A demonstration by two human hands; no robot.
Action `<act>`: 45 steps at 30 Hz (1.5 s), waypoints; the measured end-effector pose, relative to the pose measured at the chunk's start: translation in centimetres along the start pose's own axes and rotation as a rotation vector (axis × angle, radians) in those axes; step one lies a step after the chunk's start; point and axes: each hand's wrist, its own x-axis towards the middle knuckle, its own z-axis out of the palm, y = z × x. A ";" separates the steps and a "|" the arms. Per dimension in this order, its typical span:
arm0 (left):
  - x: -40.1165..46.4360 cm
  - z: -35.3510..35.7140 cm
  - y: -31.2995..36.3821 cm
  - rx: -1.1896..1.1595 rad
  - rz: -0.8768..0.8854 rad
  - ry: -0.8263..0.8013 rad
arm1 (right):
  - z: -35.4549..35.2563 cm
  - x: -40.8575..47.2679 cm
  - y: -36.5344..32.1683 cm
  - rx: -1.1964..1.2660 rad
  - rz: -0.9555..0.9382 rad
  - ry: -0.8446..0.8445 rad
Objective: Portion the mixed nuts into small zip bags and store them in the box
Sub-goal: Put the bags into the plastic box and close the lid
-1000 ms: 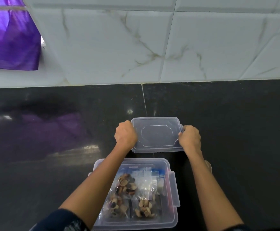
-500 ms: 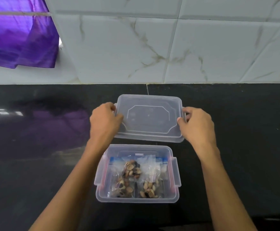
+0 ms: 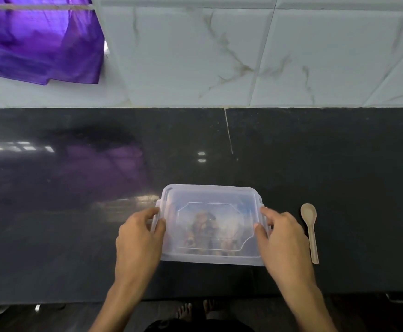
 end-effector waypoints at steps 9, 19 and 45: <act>-0.6 0.2 0.0 -0.013 0.015 -0.002 | 0.6 -0.3 0.3 0.033 0.044 0.060; -0.9 1.0 -0.7 -0.089 0.023 0.006 | 2.0 -0.1 1.2 0.095 0.098 0.091; -0.7 3.0 -2.2 -0.918 -0.549 -0.154 | 6.2 -0.7 1.1 -0.173 -0.320 0.246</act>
